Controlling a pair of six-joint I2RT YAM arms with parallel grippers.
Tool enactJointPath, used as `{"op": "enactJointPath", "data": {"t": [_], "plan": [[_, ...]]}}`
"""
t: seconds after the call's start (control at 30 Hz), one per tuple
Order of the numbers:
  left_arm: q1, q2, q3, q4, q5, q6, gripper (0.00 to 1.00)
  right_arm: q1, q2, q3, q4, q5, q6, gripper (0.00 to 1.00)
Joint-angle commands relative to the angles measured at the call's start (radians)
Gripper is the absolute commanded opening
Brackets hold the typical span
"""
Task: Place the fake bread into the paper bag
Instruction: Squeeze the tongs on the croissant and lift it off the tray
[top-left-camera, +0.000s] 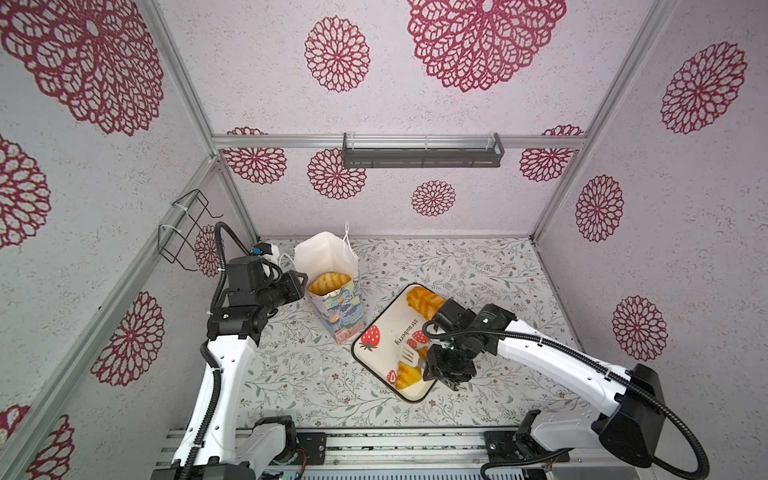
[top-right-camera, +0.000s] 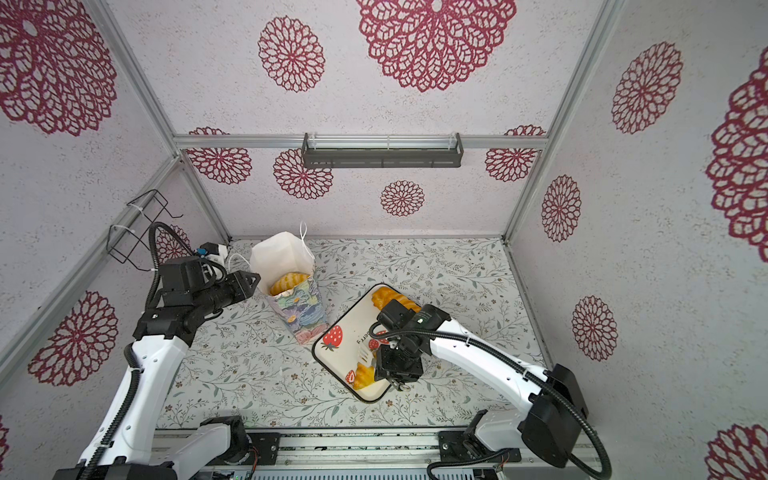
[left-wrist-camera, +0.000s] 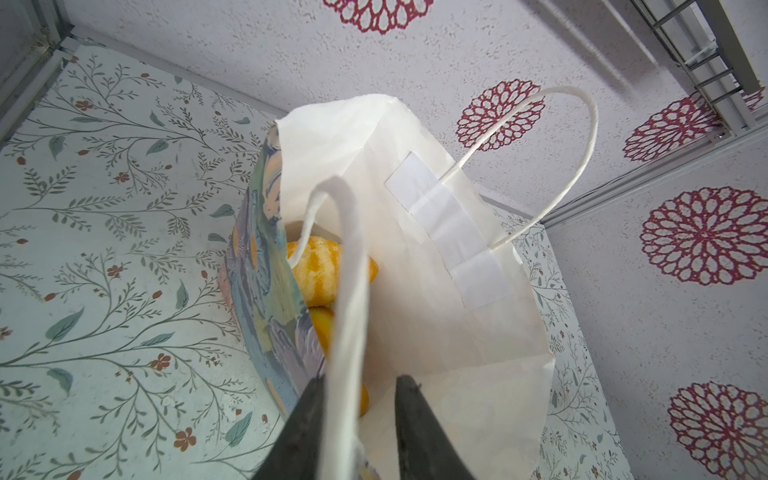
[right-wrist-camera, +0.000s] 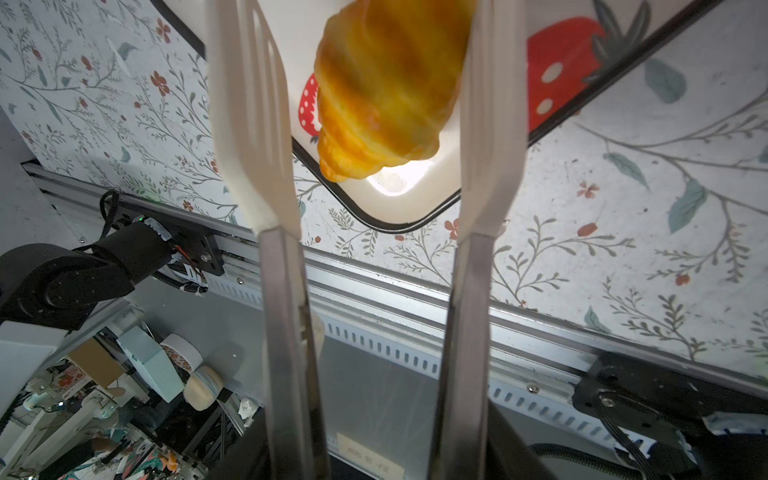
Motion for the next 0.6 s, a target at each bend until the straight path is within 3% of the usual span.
{"op": "enactJointPath", "data": {"t": [0.0, 0.3, 0.57], "plan": [[-0.009, -0.006, 0.027, 0.01, 0.002, 0.017, 0.32, -0.007, 0.017, 0.058, -0.015, 0.035, -0.08, 0.56], [-0.008, -0.002, 0.027, 0.009, -0.004, 0.017, 0.33, -0.005, 0.033, 0.112, -0.148, 0.163, -0.138, 0.56], [-0.008, 0.001, 0.027, 0.009, -0.001, 0.018, 0.33, 0.05, 0.031, 0.068, -0.08, 0.116, -0.103, 0.57]]}}
